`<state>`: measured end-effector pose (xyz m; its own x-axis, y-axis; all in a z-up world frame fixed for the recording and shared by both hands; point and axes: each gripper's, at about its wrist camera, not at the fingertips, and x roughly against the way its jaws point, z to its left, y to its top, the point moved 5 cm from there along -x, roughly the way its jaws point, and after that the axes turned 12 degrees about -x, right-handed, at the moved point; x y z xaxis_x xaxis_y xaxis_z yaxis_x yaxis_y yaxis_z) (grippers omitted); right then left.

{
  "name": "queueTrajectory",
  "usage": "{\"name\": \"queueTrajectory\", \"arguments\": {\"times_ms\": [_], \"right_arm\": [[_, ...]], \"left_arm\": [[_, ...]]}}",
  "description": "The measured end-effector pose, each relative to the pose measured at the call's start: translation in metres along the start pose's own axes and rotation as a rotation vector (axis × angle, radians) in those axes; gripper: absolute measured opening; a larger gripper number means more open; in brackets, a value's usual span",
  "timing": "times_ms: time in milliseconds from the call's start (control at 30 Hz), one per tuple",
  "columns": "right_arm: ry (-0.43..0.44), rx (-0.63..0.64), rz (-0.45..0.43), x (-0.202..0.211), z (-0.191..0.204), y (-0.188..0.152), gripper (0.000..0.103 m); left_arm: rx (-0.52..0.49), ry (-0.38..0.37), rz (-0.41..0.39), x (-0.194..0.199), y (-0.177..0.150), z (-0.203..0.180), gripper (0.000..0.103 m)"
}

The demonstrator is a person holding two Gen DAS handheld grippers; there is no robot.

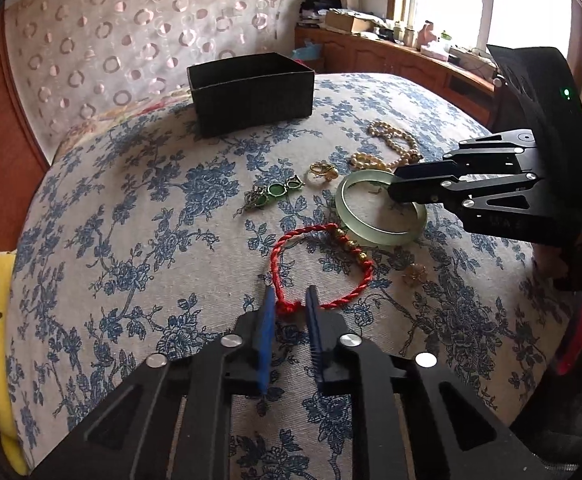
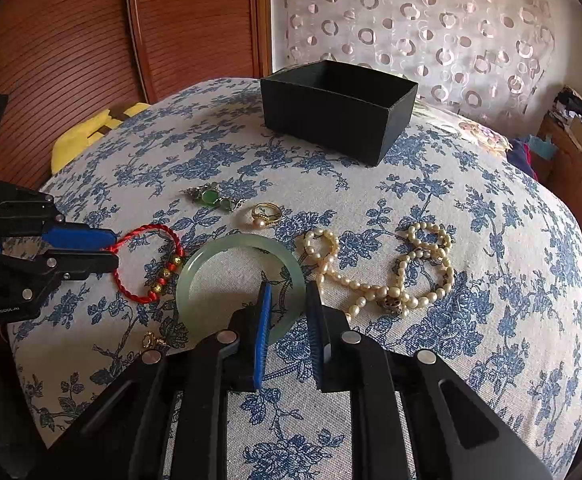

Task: Organize jewelry
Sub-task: 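Grasp and lift the red string bracelet with the left tool while the right tool reaches toward the jade bangle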

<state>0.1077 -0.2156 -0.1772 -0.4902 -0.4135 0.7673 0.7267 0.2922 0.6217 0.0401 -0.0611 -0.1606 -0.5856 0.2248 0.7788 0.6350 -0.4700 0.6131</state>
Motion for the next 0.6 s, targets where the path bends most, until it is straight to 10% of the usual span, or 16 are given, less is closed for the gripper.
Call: {"name": "queueTrajectory", "arguments": {"times_ms": [600], "right_arm": [[0.005,-0.004,0.001,0.0,0.0,0.0,0.018]], "left_arm": [[0.087,0.109,-0.138,0.038,0.032,0.033,0.007]]}}
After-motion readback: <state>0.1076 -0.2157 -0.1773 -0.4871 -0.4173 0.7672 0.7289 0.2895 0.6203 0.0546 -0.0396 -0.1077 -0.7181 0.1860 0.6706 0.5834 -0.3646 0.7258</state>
